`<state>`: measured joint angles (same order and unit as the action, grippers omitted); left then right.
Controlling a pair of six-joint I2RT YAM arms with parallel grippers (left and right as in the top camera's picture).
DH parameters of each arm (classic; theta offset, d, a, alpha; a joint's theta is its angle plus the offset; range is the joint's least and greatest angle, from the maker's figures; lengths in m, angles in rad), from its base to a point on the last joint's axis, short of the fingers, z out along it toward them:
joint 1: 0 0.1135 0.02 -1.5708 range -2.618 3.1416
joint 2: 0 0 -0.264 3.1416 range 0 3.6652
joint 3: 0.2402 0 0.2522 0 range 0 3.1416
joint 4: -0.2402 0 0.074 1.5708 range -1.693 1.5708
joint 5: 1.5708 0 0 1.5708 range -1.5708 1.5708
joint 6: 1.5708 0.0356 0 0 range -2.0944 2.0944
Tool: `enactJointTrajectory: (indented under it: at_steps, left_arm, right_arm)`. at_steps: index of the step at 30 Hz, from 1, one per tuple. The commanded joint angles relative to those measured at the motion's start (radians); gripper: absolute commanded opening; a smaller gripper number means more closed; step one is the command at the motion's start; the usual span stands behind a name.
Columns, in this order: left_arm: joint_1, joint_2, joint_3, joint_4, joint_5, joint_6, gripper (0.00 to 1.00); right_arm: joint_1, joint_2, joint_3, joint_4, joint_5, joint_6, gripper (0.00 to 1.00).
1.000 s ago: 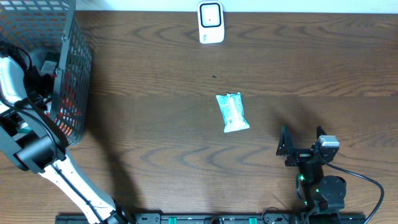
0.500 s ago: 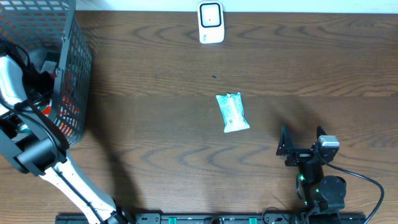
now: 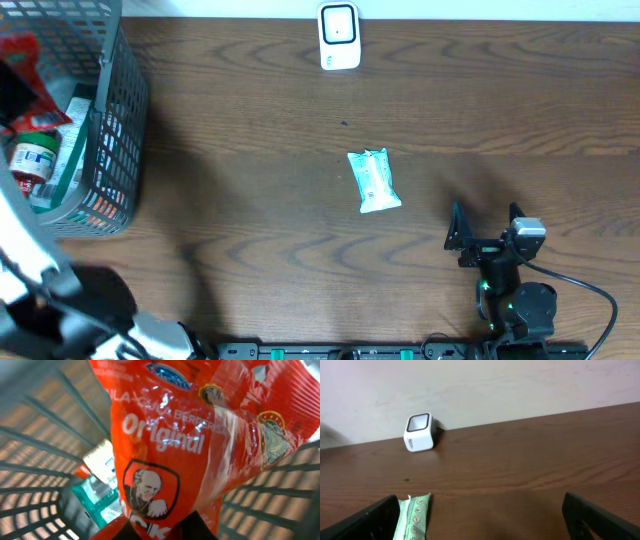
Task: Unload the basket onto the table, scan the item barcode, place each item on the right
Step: 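Grasp the red snack bag with the left gripper and lift, then carry the red bag toward the scanner and hold it there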
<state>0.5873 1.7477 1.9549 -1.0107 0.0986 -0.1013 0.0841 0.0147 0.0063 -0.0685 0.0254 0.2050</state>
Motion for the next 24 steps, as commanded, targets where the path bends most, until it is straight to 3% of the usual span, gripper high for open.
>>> enactJointTrajectory:
  at_steps: [1, 5, 12, 16, 24]
  left_arm:
    - [0.002, -0.123, 0.016, 0.026, -0.027, -0.081, 0.07]
    - [-0.014, -0.236, 0.015, 0.018, 0.011, -0.145, 0.07]
    - [-0.140, -0.311, 0.012, -0.095, 0.313, -0.145, 0.07]
    - [-0.298, -0.291, -0.043, -0.155, 0.316, -0.148, 0.07]
    - [-0.563, -0.222, -0.228, -0.135, 0.308, -0.157, 0.07]
  right_arm:
    - [-0.006, -0.001, -0.001, -0.004, -0.001, 0.004, 0.99]
    - [-0.006, -0.002, -0.001, -0.004, -0.001, 0.004, 0.99]
    - [-0.006, -0.001, -0.001, -0.003, -0.001, 0.004, 0.99]
    - [-0.006, -0.002, -0.001, -0.004, -0.001, 0.004, 0.99]
    - [-0.006, -0.001, -0.001, -0.003, -0.001, 0.004, 0.99]
